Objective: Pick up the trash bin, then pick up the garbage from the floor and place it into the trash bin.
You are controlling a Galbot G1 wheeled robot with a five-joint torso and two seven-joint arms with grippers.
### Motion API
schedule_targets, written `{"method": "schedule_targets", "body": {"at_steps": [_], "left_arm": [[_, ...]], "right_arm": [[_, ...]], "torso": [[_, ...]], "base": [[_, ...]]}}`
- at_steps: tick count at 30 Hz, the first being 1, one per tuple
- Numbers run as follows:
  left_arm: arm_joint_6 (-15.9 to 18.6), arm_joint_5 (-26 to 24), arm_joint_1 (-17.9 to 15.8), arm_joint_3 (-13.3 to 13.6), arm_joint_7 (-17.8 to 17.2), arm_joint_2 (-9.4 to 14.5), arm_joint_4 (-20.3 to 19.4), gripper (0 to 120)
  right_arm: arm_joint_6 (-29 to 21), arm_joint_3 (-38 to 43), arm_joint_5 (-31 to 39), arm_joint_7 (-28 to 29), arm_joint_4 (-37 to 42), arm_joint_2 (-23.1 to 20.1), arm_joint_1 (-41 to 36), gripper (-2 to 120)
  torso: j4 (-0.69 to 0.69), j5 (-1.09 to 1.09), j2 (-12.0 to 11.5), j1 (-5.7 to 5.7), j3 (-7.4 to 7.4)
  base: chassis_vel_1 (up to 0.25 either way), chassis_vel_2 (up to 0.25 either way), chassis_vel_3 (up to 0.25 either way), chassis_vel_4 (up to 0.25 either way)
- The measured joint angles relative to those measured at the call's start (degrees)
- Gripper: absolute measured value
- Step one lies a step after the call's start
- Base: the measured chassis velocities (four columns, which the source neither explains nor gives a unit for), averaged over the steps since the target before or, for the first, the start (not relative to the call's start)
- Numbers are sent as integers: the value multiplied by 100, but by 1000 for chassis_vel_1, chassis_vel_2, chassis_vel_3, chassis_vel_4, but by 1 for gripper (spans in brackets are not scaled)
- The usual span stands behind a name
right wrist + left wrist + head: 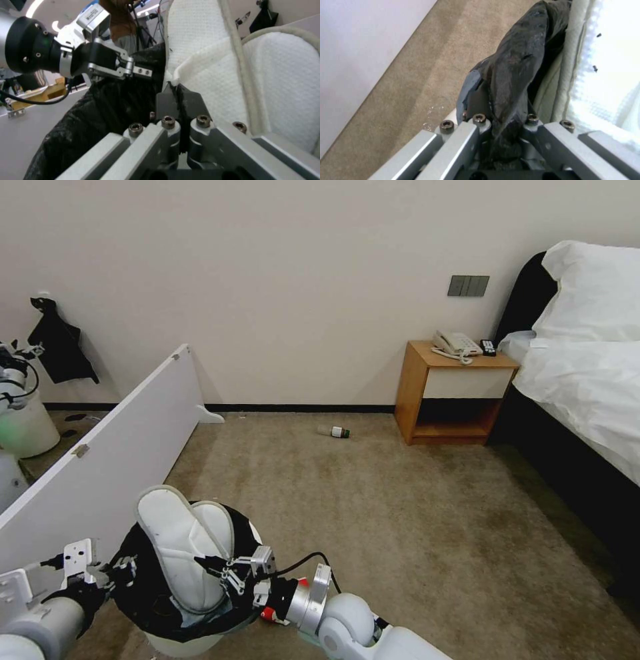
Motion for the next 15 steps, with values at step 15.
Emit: {"method": "schedule_targets", "body": {"at_steps": [15], "left_arm": [[3,-48,-9,-24,11,16,5,4]], "right_arm": [[43,-37,-152,112,-72,-9,-80,9]], "torso": [[0,0,-1,0,0]], "base": [[0,0,0,0]]}}
